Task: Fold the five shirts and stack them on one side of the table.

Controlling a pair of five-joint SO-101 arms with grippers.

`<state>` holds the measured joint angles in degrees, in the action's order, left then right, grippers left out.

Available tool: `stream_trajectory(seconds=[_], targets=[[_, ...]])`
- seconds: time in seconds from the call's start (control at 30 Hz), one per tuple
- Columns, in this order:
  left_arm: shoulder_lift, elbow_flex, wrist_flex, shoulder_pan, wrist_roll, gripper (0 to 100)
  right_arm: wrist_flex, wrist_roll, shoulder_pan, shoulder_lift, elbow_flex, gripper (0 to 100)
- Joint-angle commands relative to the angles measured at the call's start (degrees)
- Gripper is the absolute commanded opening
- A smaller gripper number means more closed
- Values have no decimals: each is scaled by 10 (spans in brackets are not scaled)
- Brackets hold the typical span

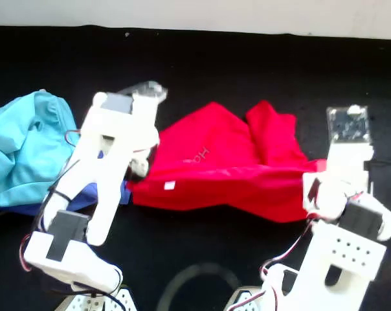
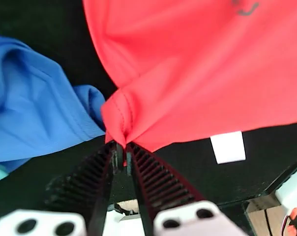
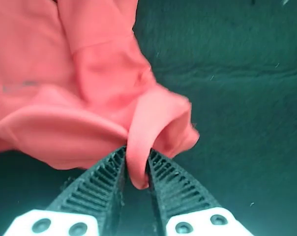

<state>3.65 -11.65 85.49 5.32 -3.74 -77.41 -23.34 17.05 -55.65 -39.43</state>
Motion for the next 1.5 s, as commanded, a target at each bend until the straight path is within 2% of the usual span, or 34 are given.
stream_trajectory(seconds=[0.0,0.1,0.33,0.5,0.63,0.7,0.83,0.97,1.13,1.23,1.47], targets=[[0,-34,-7,-6,0,13,9,4,-7,-83,-44,6],[0,-44,22,-7,-41,21,8,3,-7,-144,-82,6],[-14,-3,129,-24,-108,205,4,3,-7,-196,-155,6],[-39,57,135,-32,-156,210,-9,3,-7,-196,-153,6],[-47,-23,131,28,-244,210,-9,3,-7,-196,-153,6],[-47,-79,98,48,-285,209,-11,3,-7,-196,-153,6],[-47,-173,-56,49,-301,167,-11,3,-7,-196,-153,6],[-47,-238,-144,49,-295,161,-11,3,-7,-196,-153,6],[-41,-262,-238,48,-244,162,-11,3,-9,-195,-153,6],[-40,-263,-259,43,-236,162,-11,3,-9,-195,-153,6],[-40,-264,-224,43,-238,162,-12,3,-8,-195,-153,6]])
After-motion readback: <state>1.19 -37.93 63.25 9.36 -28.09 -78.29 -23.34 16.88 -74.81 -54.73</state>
